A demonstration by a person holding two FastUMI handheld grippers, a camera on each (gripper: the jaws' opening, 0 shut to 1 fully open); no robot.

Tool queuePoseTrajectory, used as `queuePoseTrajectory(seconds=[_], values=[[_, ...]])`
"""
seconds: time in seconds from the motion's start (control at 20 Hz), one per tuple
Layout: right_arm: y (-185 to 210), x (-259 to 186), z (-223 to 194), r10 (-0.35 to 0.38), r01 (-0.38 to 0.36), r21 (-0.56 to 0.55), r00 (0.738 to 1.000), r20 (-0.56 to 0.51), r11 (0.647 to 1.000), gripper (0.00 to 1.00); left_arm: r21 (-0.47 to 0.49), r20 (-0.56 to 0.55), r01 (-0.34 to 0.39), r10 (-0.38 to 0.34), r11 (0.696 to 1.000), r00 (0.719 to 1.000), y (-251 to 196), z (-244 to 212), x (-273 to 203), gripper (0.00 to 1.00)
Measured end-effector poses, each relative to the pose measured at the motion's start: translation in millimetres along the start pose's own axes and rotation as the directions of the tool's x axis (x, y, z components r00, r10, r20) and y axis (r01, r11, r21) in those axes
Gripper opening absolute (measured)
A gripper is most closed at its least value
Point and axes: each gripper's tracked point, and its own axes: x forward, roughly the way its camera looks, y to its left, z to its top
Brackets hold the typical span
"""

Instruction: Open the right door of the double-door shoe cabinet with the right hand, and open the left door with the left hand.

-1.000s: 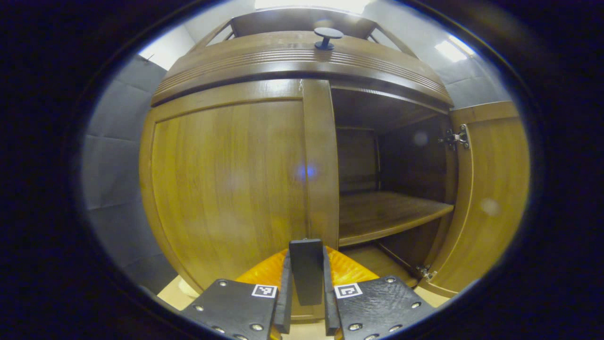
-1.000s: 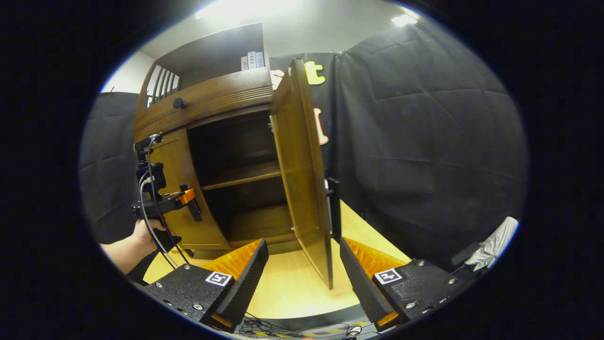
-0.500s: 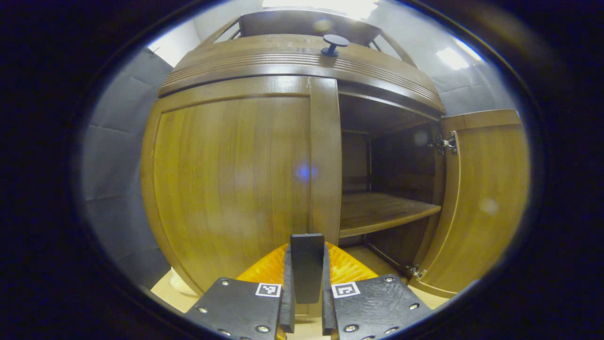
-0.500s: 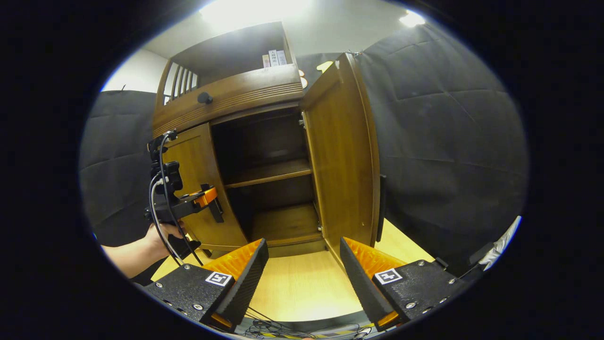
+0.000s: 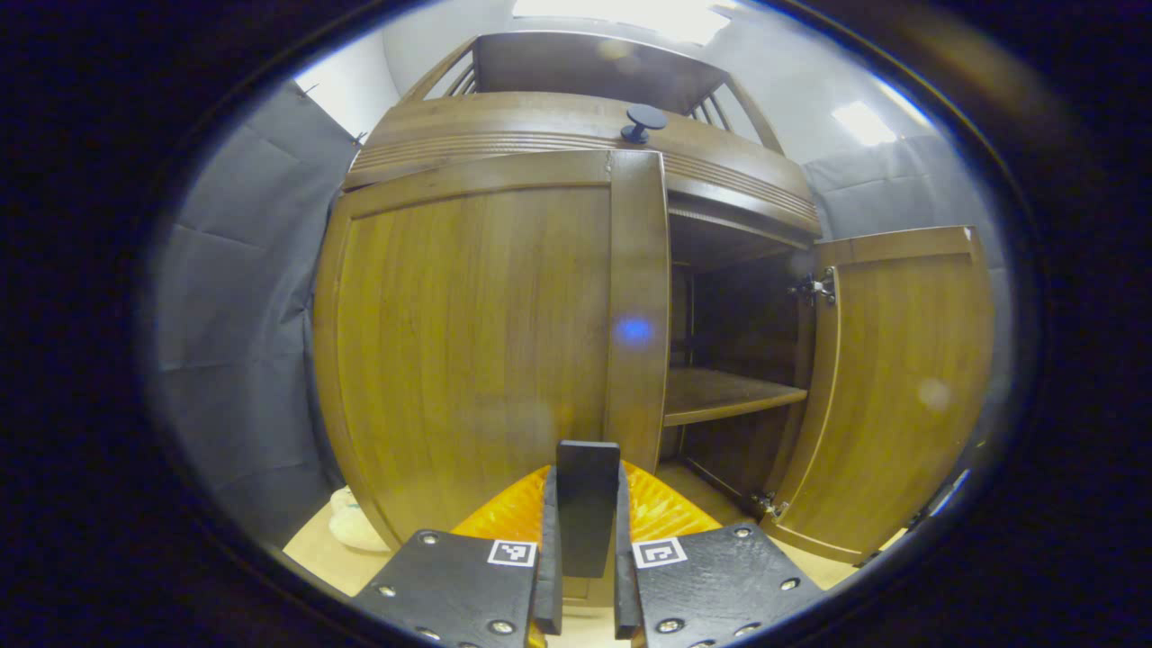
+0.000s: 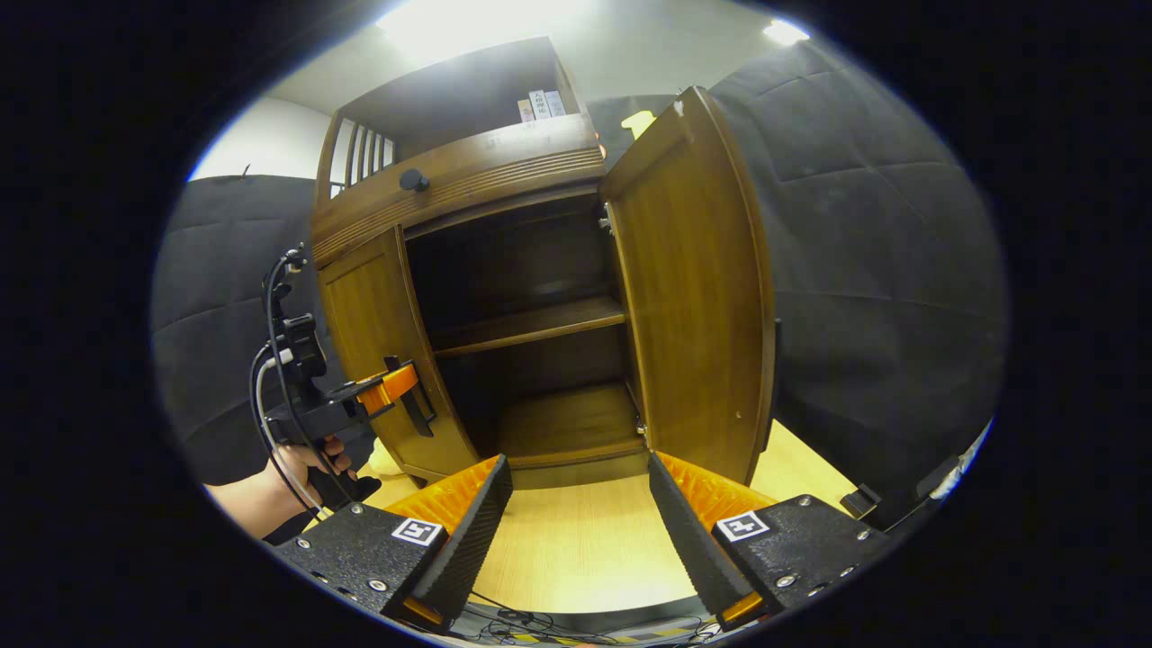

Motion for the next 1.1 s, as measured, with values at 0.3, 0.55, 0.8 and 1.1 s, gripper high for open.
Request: queuePoseTrajectory(seconds=[0.3,0.55,0.8,1.1], values=[[12,3,-4,0.062,-0.062,-0.006,0.998,-0.016,0.998,0.92,-0.005,-0.004,-0.001,0.001,1.000,1.000,13,2,-36,0.31],[22,4,-9,0.110,-0.111,-0.005,0.993,-0.045,0.994,0.95,-0.009,-0.007,-0.031,0.031,0.999,0.999,27,2,-67,0.17],[33,6,-13,0.166,-0.167,-0.001,0.983,-0.072,0.986,0.92,-0.004,-0.011,-0.062,0.062,0.998,0.998,44,3,-91,0.23],[42,11,-16,0.221,-0.223,-0.014,0.971,-0.090,0.975,0.92,0.003,-0.009,-0.091,0.091,0.996,0.996,65,2,-122,0.22]])
